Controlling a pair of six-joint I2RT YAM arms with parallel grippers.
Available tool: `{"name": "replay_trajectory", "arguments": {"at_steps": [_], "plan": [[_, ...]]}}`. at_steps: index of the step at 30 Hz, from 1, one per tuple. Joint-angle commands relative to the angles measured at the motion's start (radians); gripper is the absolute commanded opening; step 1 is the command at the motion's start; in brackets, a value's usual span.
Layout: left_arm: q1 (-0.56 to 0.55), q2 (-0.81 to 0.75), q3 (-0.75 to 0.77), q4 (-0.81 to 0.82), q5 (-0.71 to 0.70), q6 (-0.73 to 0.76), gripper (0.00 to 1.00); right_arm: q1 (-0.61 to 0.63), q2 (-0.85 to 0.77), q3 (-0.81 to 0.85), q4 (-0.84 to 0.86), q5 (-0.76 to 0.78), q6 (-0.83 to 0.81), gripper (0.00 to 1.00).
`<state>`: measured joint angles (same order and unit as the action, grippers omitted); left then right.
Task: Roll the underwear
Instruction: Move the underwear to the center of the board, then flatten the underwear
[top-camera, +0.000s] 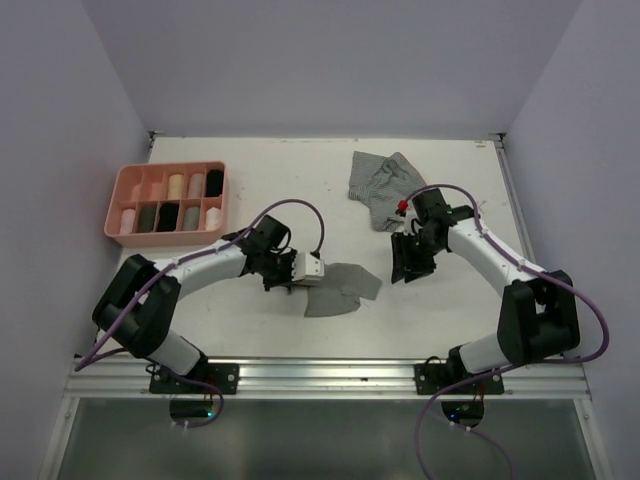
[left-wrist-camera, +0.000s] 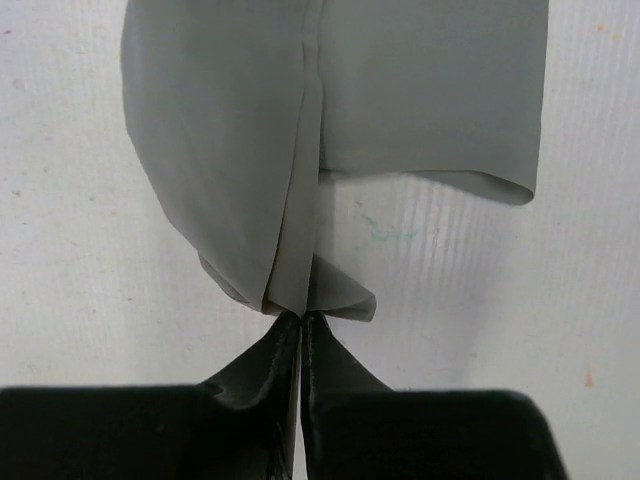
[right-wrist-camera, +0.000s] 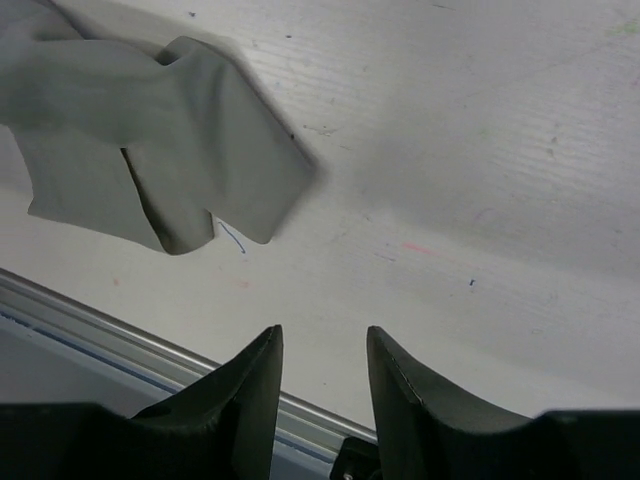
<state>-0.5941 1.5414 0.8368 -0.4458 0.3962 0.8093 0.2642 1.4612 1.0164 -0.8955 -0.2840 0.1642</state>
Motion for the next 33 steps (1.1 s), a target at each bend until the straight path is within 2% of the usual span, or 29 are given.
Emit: {"name": "replay_trajectory", "arguments": {"at_steps": [1,3,6,10,11,13,17,24,33], "plan": [[0.002,-0.021,-0.013,-0.037,0.013,0.05,0.06,0.05,-0.05,-0.027,0.093,-0.069,-0.014,0.43],[0.011,-0.023,-0.004,-0.027,0.023,0.024,0.18,0.072,-0.065,-0.042,0.124,-0.067,-0.014,0.43],[0.046,-0.035,0.016,-0.034,0.059,0.01,0.28,0.131,-0.102,-0.059,0.162,-0.048,-0.049,0.43],[0.134,-0.027,0.068,-0.086,0.128,0.03,0.34,0.168,-0.093,-0.082,0.19,0.02,-0.042,0.41],[0.173,-0.026,0.077,-0.097,0.154,0.036,0.34,0.17,-0.031,-0.066,0.167,0.032,-0.029,0.37],[0.203,-0.03,0.091,-0.099,0.165,0.039,0.36,0.175,0.025,-0.027,0.135,0.037,0.024,0.36],[0.235,-0.076,0.071,-0.084,0.205,0.031,0.41,0.185,0.093,-0.055,0.174,0.034,0.135,0.33],[0.234,-0.121,-0.037,0.007,0.283,0.001,0.46,0.187,0.071,-0.144,0.262,0.028,0.248,0.42],[0.203,-0.107,-0.107,0.119,0.256,-0.101,0.49,0.188,0.103,-0.24,0.409,0.016,0.411,0.43]]}}
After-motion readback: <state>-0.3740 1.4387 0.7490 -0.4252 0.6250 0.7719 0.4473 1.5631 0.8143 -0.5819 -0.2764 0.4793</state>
